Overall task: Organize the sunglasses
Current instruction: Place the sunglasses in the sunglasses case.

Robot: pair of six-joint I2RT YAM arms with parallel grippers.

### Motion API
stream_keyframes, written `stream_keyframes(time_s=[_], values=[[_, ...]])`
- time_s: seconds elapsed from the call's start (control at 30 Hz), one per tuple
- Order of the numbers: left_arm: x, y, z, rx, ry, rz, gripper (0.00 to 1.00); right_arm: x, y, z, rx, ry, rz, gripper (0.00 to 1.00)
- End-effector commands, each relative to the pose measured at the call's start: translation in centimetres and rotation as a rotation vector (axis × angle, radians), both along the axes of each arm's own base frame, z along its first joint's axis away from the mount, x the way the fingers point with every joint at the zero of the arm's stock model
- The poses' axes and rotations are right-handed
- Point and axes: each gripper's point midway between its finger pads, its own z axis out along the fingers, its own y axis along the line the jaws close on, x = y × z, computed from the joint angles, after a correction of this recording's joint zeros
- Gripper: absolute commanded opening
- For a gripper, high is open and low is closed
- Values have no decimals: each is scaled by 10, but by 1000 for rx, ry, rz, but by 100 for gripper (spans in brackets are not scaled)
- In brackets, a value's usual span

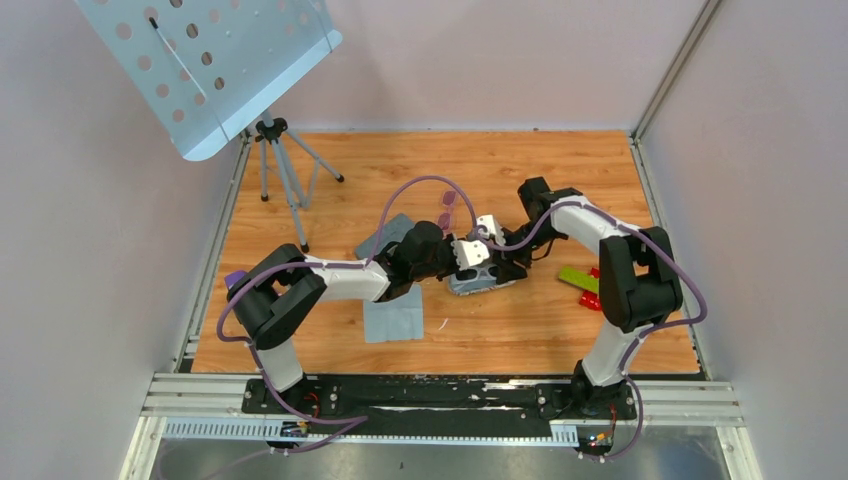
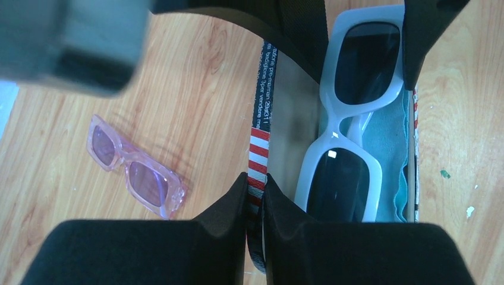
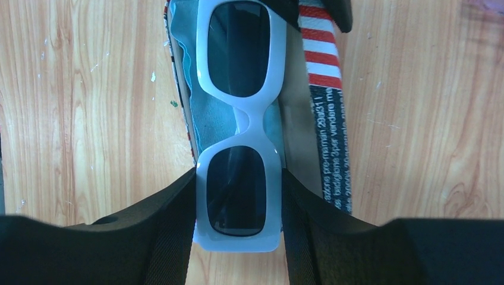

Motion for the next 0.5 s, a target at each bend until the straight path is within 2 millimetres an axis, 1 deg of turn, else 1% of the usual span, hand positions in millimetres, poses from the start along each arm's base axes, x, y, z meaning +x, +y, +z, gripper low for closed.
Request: stream_keyframes(time_s=[0.0, 0.07, 0.2, 0.23, 0.3, 0.4, 0.47], values=[[1, -17, 26, -102, -27, -41, 0, -9, 2, -11, -17, -14, 43, 44], [0, -18, 25, -106, -20, -44, 0, -9, 3, -11, -13, -20, 37, 50], [-3, -21, 21, -114, 3, -54, 0, -7, 6, -6, 8, -35, 19, 53], [-3, -21, 19, -114, 8, -55, 0, -7, 7, -4, 13, -34, 15, 54], [-4, -22, 16, -118, 17, -57, 0, -11, 9, 3, 32, -34, 10, 58], [-4, -24, 17, -131, 23, -57, 0, -17, 11, 16, 63, -49, 4, 65], [-4, -25, 17, -137, 28, -56, 0, -21, 10, 21, 70, -57, 0, 67]])
